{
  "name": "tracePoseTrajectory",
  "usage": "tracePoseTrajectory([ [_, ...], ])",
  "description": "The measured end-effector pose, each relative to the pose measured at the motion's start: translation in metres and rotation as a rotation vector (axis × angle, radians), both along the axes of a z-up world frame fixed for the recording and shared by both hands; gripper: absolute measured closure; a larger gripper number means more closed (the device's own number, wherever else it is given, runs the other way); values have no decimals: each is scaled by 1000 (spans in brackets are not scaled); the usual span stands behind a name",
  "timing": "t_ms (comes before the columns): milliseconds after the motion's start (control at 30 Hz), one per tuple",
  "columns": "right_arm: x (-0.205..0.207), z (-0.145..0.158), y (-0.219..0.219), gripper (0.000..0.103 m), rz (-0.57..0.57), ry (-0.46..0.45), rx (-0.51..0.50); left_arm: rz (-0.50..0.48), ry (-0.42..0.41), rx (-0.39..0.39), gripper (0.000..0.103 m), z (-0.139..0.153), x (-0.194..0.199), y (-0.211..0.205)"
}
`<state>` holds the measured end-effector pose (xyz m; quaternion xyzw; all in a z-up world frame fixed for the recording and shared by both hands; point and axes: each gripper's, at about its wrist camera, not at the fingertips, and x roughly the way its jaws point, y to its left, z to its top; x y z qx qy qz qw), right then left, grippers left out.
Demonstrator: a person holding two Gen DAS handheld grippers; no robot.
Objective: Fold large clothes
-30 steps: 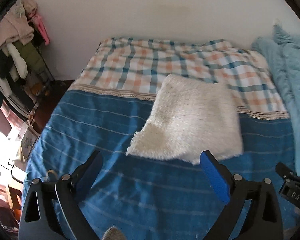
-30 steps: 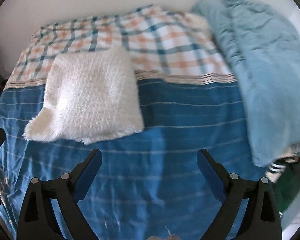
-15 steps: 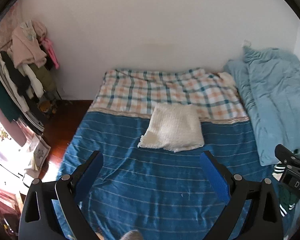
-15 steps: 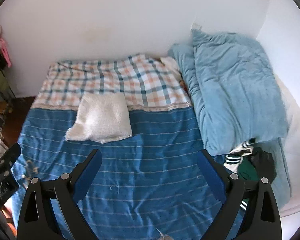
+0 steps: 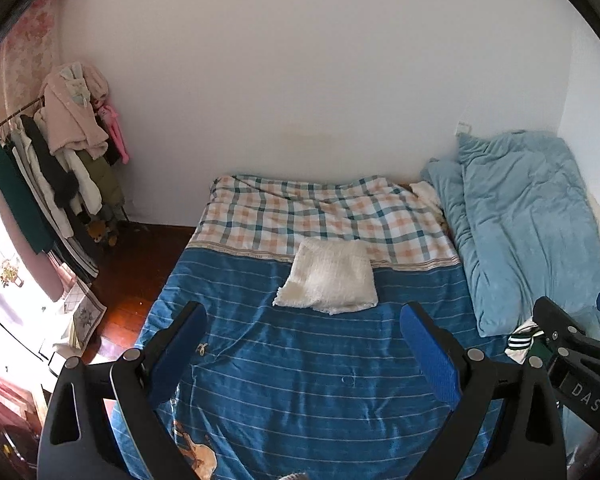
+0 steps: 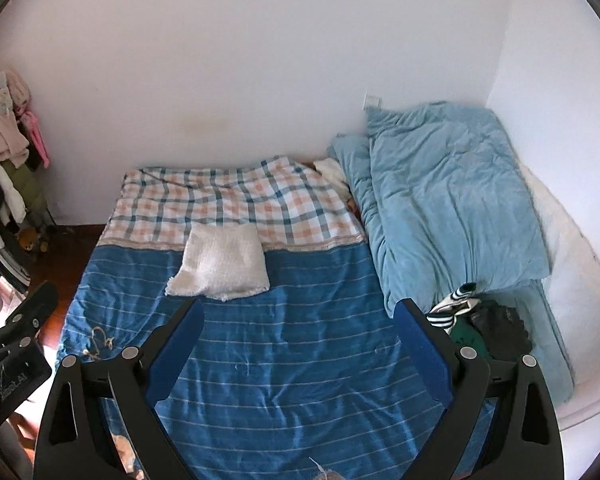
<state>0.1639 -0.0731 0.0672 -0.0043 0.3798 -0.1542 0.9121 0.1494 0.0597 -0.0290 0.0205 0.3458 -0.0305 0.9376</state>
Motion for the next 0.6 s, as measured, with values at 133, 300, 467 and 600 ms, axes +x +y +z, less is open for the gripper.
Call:
tracePoseTrajectory([
  [133,-20,20,3,6,10,-39,-25,-7,-33,5,4,10,-18,0],
  [300,-34,34,5,6,17,-60,-38,1,-44,-14,4,16,-29,2],
  [467,-41,39,6,4,27,-69,-53,9,-50,-13,4,18,-36,3],
  [600,-41,40,5,4,40,-74,-52,12,-39,-17,4,18,-38,4],
])
